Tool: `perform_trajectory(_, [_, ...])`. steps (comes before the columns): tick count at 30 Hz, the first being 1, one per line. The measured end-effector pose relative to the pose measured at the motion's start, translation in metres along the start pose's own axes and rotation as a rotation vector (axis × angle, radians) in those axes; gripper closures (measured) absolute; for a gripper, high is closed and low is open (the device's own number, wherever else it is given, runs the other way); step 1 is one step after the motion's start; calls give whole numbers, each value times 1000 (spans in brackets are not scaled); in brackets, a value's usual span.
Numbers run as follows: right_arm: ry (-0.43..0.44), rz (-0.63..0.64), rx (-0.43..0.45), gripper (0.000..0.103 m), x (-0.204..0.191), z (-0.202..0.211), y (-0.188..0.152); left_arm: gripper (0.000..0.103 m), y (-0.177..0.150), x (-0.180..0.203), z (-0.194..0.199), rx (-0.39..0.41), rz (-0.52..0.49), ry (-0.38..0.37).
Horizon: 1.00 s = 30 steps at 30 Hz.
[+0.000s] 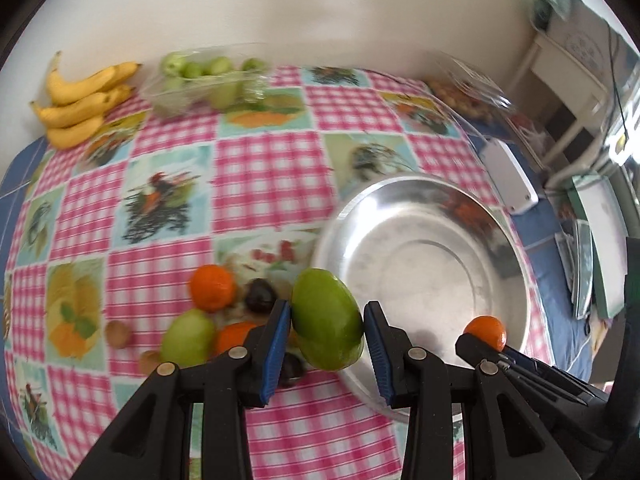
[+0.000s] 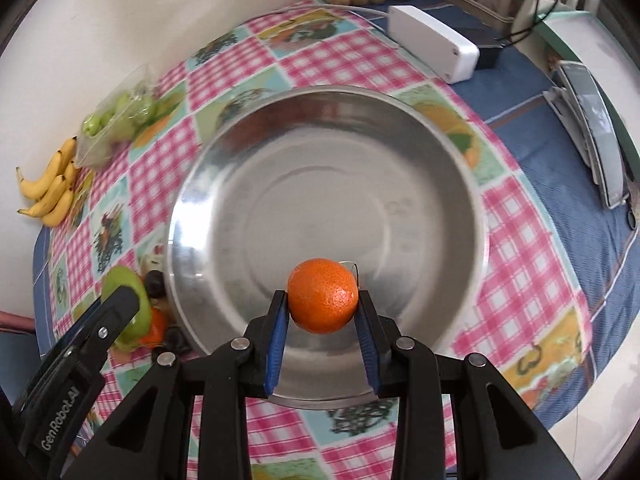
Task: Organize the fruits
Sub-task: 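Open the left tool over the steel bowl while the right tool releases the orange there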
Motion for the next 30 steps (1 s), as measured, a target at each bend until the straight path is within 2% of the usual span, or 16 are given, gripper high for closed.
perform_trajectory(5, [-6,-20,-36,68,11,-7,-4,63,-4,8,-19,-36,-16,2])
perform_trajectory(8, [-9,-20,-54,68,11,-11,-6,63,-5,11,-17,-29,-17,-14])
perform_trajectory(16, [-3,-7,-64,68,4,-14,-8,62,-7,10,-9,-10,-26,-2])
perform_trajectory(19, [-4,-17,-44,62,5,-10,-7,61,-7,6,-5,0,-17,14])
perform_trajectory(20, [10,-24,-36,56,6,-8,-7,61,-7,4,-4,0,-10,22])
perform_trajectory(21, [16,-28,-31,46,7,-7,-6,57,-7,1,-4,-1,-6,29])
perform_trajectory(23, [19,-35,-15,36,8,-4,-6,45,-8,-6,-3,-2,10,54])
perform_trajectory(26, [30,-39,-12,34,9,-3,-5,40,-7,-15,-3,-7,38,72])
perform_trajectory(28, [32,-41,-15,26,9,-4,-5,27,-6,-22,-4,-6,57,95])
perform_trajectory(30, [28,-35,-17,22,9,-4,-3,23,-7,-29,-4,-5,74,109])
Point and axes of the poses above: each gripper's, at about its wrist camera, not at the fingertips, and z roughly against the way its jaws point, x to its right, y to its top, the point moved 2 cm from there along -z, roughly the way its jaws point, and after that the axes turned 7 degrees about -x, right-handed, at the moved point
